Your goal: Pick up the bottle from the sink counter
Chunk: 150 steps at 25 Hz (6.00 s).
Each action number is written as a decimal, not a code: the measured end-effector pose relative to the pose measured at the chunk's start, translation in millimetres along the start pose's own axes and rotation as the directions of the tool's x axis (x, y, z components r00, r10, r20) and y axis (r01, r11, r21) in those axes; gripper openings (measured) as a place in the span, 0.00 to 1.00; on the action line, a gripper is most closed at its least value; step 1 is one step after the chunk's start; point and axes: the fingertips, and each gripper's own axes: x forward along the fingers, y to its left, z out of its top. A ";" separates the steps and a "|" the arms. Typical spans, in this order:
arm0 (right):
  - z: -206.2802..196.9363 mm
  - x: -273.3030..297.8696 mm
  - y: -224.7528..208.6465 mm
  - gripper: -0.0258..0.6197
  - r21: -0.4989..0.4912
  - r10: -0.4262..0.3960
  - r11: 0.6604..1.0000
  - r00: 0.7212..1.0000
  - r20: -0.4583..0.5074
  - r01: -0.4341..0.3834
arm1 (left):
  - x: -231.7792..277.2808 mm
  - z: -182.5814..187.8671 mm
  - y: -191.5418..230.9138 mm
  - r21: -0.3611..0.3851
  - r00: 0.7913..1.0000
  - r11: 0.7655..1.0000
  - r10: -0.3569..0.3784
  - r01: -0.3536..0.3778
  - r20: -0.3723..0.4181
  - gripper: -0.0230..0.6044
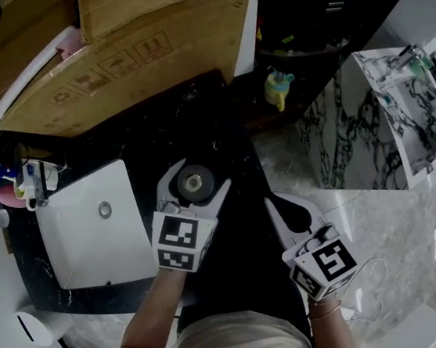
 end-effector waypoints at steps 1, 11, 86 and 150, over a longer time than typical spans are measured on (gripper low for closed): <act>0.1 0.9 2.0 0.04 0.000 0.005 1.000 1.000 0.002 -0.005 | 0.0 -0.4 -0.1 0.001 1.000 1.000 0.002 -0.002 -0.003 0.58; 0.8 -2.8 6.7 0.04 -0.014 0.011 1.000 1.000 -0.007 -0.011 | -1.5 0.4 0.8 0.001 1.000 1.000 0.007 -0.007 -0.003 0.58; 125.0 -14.9 164.1 0.04 -0.446 0.443 0.843 0.858 0.260 -0.300 | -218.2 116.8 -2.1 -0.082 0.816 0.992 -0.027 0.091 0.577 0.58; 101.1 -7.8 158.8 0.04 -0.426 0.443 0.833 0.887 0.129 -0.354 | -199.2 104.7 -12.7 -0.083 0.844 0.987 -0.073 0.138 0.531 0.58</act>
